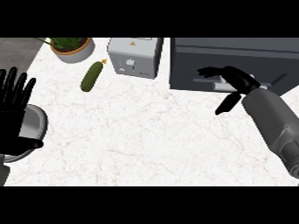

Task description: Pick up the cup, place it into the drawer and close the drawer

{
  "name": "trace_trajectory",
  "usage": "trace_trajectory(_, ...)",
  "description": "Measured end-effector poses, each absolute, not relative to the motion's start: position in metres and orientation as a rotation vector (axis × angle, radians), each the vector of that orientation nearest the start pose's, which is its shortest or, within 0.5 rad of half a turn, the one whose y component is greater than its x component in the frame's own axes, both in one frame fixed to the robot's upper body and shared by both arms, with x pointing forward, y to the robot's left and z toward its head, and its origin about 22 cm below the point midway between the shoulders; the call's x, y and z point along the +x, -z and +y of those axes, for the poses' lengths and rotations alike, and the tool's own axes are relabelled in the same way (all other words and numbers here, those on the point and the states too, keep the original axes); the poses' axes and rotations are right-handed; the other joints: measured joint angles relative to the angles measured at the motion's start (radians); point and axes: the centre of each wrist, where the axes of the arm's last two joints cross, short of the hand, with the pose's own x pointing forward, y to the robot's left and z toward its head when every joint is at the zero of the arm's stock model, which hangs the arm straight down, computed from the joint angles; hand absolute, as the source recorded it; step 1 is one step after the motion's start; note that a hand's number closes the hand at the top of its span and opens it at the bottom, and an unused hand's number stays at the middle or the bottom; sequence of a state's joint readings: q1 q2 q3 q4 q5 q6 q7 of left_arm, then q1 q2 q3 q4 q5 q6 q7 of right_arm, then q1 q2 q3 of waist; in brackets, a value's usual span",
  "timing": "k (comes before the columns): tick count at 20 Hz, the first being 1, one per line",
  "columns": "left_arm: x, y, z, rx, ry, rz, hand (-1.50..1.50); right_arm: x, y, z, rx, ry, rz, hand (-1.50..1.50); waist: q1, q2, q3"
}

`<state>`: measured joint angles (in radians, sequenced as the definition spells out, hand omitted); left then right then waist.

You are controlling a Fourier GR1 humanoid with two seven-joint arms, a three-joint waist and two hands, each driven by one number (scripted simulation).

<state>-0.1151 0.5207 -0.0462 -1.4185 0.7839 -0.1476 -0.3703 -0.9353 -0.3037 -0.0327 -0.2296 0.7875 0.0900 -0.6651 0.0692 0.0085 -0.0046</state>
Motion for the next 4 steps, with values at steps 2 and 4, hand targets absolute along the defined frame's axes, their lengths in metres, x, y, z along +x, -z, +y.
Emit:
trace_trajectory(2, 0.2704, -0.0405, 0.3396, -0.323, -0.150, -1.894, -1.50, 0.4216, -0.0164, -0.2708, -0.261, -1.227, -1.519, -1.50, 0.002, -0.001, -0.001)
trace_trajectory(4, 0.2715, -0.0378, 0.3386, -0.316, -0.150, -1.892, -1.50, 0.4217, -0.0162, -0.2717, -0.252, -1.232, -1.522, -1.50, 0.002, 0.000, -0.001)
